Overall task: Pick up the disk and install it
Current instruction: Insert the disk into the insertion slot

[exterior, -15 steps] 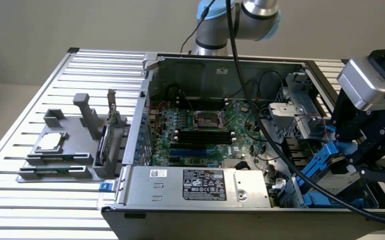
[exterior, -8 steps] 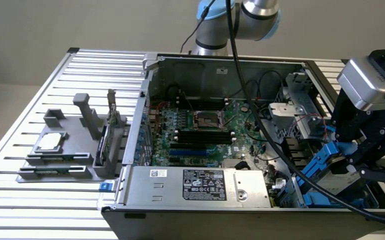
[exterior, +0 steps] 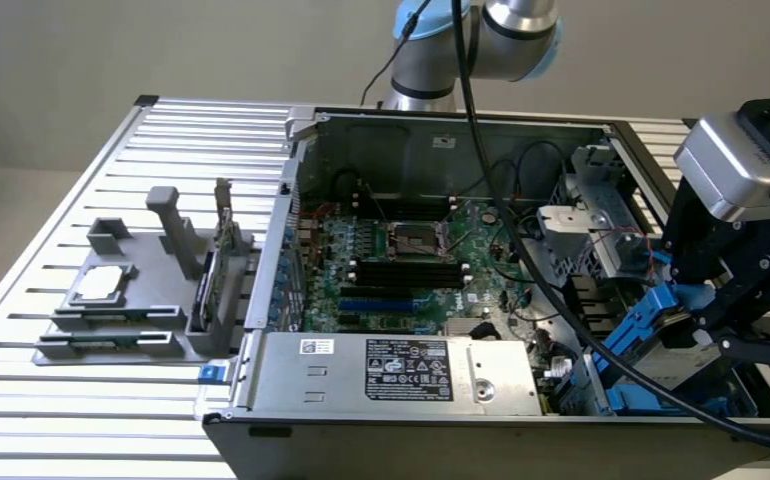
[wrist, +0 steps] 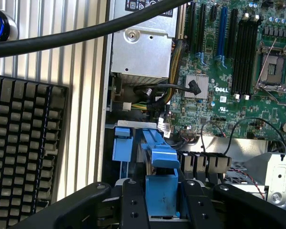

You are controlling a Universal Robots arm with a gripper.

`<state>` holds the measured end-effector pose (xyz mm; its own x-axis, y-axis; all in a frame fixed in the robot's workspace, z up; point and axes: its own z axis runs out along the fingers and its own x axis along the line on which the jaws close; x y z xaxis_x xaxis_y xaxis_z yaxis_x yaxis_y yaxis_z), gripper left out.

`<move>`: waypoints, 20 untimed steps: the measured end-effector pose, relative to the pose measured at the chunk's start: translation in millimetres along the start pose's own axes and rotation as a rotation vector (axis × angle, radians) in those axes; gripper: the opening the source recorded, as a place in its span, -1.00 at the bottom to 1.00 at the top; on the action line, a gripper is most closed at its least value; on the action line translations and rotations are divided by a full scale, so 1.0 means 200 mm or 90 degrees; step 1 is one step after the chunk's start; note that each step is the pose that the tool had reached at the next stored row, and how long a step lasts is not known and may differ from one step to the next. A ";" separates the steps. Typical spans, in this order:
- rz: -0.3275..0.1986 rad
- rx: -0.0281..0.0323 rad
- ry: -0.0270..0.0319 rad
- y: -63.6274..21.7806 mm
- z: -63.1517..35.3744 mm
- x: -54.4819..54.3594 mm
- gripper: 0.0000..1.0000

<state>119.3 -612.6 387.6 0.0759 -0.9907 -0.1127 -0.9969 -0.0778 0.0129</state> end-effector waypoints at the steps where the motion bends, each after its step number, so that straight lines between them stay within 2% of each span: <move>1: 0.000 0.0000 0.0000 0.000 0.000 0.00 -0.36; 20: 0.000 0.0000 0.0000 0.000 0.000 0.00 -0.36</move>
<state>119.3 -612.6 387.5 0.0759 -0.9907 -0.1127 -0.9969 -0.0778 0.0129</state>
